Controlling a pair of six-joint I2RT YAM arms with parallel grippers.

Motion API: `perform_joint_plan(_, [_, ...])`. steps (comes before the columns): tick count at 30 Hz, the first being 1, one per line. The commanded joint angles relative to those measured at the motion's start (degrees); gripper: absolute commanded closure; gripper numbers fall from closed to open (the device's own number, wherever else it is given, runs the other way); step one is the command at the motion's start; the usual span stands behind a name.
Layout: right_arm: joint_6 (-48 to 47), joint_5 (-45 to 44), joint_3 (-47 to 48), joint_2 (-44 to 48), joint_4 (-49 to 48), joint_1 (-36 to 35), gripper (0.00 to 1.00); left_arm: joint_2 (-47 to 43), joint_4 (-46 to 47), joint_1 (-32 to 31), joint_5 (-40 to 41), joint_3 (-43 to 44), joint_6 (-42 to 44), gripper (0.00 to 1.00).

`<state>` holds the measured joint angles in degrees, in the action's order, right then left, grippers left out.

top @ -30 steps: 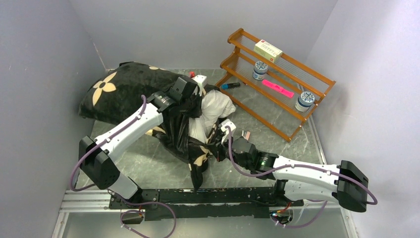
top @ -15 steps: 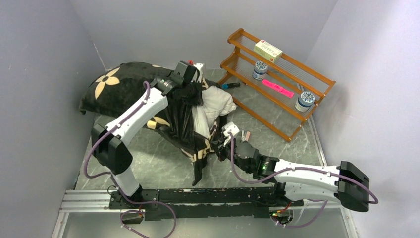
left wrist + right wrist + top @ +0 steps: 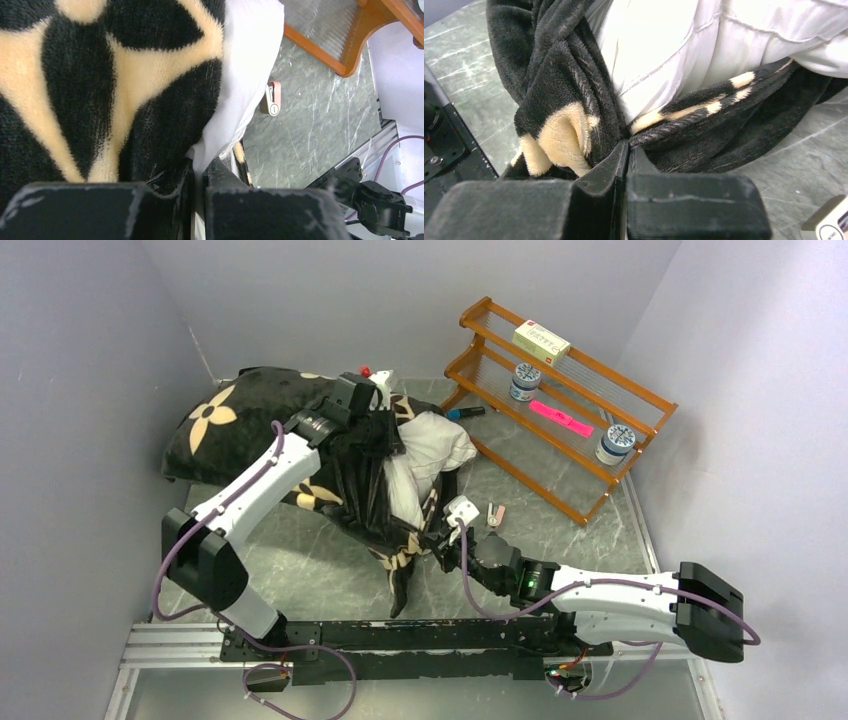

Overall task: Remove the pillowcase from the pillow
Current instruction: Remove the pillow from the pillowcase.

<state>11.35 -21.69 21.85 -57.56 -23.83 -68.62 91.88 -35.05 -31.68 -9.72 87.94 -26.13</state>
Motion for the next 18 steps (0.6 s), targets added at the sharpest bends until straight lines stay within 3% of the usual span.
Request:
perform_joint_plan(1, [-0.35, 13.96, -2.51, -2.58, 8.71, -4.1, 1.0, -6.37, 29.18, 5.52, 9.53, 2.02, 0.3, 0.95])
perform_joint_plan(4, [1.12, 15.02, -2.16, -5.59, 8.27, -4.07, 1.0, -4.32, 26.32, 5.58, 9.19, 7.06, 2.49, 0.95])
perform_joint_plan(6, [2.51, 13.72, -2.33, -4.94, 7.88, -4.12, 1.0, -4.28, 27.65, 5.43, 4.06, 6.24, 2.69, 0.95])
perform_joint_plan(9, [4.07, 13.58, -1.73, -2.35, 8.16, -3.7, 0.83, -6.56, 30.99, 4.48, -1.0, -1.33, 3.54, 0.95])
perform_joint_plan(12, [5.61, 15.05, -1.07, 0.2, 7.59, -3.16, 0.62, -10.53, 34.02, 1.99, -0.31, -9.99, 6.06, 0.95])
perform_joint_plan(18, [7.71, 14.5, 4.46, 2.75, 12.1, -2.57, 0.46, -16.83, 34.61, -2.98, 2.07, -20.97, 12.07, 0.95])
